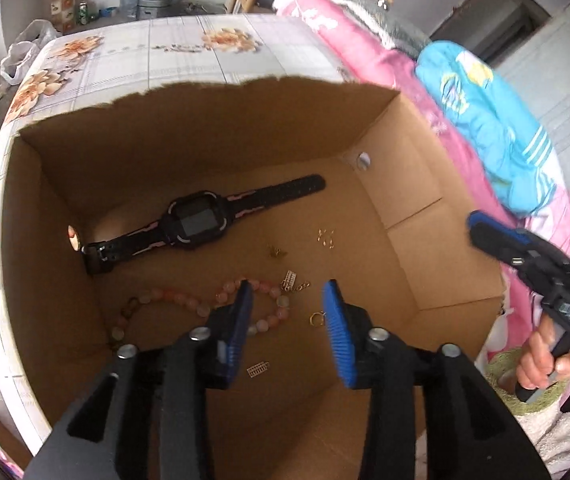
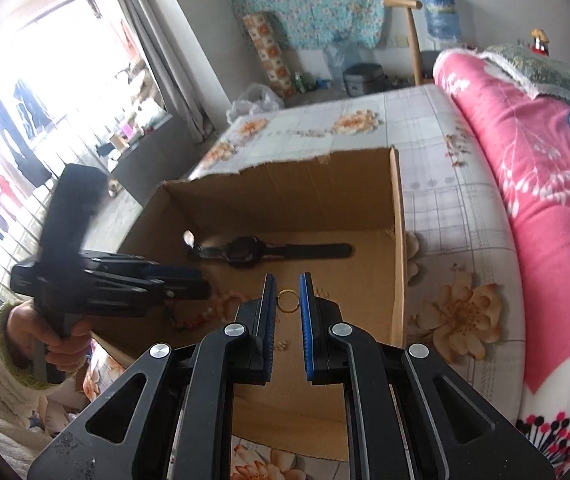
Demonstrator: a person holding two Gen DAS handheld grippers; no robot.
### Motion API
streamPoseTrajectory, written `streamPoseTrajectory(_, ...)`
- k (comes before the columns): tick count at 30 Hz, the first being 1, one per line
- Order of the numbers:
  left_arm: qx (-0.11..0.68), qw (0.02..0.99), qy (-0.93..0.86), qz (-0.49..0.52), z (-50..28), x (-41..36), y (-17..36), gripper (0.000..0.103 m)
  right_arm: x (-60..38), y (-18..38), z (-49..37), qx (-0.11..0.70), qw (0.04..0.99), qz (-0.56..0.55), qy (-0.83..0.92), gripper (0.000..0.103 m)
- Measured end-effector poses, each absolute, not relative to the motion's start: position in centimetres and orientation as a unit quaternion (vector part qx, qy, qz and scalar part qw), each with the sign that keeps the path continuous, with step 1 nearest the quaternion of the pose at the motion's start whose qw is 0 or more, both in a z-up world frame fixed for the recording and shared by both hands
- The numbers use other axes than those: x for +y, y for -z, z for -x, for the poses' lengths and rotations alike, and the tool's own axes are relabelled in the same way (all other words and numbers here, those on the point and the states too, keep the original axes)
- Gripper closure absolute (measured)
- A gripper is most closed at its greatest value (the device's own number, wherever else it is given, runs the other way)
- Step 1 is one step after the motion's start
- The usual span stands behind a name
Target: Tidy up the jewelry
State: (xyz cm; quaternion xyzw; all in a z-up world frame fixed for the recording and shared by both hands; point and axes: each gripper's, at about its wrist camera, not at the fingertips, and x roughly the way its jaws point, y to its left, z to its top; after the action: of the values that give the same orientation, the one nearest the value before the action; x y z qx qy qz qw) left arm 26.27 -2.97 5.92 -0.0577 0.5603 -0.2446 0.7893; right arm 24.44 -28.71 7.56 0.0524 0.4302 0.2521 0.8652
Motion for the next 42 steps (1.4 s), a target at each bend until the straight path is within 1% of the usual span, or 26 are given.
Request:
streamPoseTrajectory(2,0.544,0.799,0.246,0.067,-25.6,-2.4,-6.7,0.054,-28.4,-7.1,-25.0,0.448,0.859,-0.041,-0.245,0.093)
streamPoseTrajectory(5,0.515,0.819,0.242,0.076,-24.1,-1.4,-8.0,0.044,-28.0,-6.9,-25.4,0.461,0.854,-0.032,-0.239,0.09)
streamPoseTrajectory(9,0.477,0.843,0.233,0.089,-21.7,0.3,-9.9,0.033,-28.2,-7.4,-25.4,0.454,0.86,-0.039,-0.23,0.082)
streamPoseTrajectory(13,0.436,0.871,0.21,0.084,-19.2,2.4,-11.8,0.027,-29.0,-8.5,-24.7,0.438,0.869,-0.054,-0.223,0.08)
streamPoseTrajectory(15,0.421,0.881,0.197,0.082,-18.2,3.3,-12.3,0.022,-29.6,-8.9,-24.2,0.431,0.875,-0.064,-0.212,0.077)
streamPoseTrajectory(18,0.408,0.891,0.178,0.084,-16.7,4.8,-12.5,0.019,-31.5,-9.1,-22.9,0.419,0.885,-0.094,-0.18,0.073)
streamPoseTrajectory(23,0.412,0.894,0.147,0.091,-15.2,6.6,-11.1,0.017,-35.0,-8.1,-20.9,0.412,0.887,-0.16,-0.134,0.068)
streamPoseTrajectory(24,0.417,0.891,0.144,0.103,-15.1,6.9,-10.5,0.017,-35.6,-7.6,-20.6,0.416,0.883,-0.177,-0.129,0.066)
streamPoseTrajectory(27,0.437,0.875,0.147,0.144,-15.1,7.6,-8.8,0.017,-36.3,-6.1,-20.4,0.436,0.866,-0.207,-0.128,0.065)
streamPoseTrajectory(30,0.457,0.855,0.165,0.178,-15.3,7.5,-7.3,0.017,-36.0,-4.9,-20.4,0.459,0.851,-0.215,-0.14,0.065)
streamPoseTrajectory(32,0.47,0.839,0.189,0.198,-15.3,6.8,-6.4,0.017,-35.3,-4.7,-20.2,0.467,0.841,-0.216,-0.166,0.062)
streamPoseTrajectory(34,0.466,0.846,0.177,0.188,-14.8,6.2,-6.4,0.016,-34.2,-5.2,-19.7,0.468,0.85,-0.18,-0.162,0.062)
streamPoseTrajectory(36,0.465,0.853,0.16,0.172,-14.3,5.7,-6.6,0.016,-33.8,-5.3,-19.1,0.472,0.85,-0.169,-0.162,0.061)
streamPoseTrajectory(41,0.474,0.848,0.162,0.172,-12.3,5.8,-6.6,0.016,-34.3,-5.0,-17.2,0.483,0.839,-0.189,-0.165,0.061)
streamPoseTrajectory(42,0.476,0.847,0.165,0.171,-11.6,5.9,-6.5,0.016,-34.3,-5.0,-16.7,0.486,0.837,-0.189,-0.164,0.059)
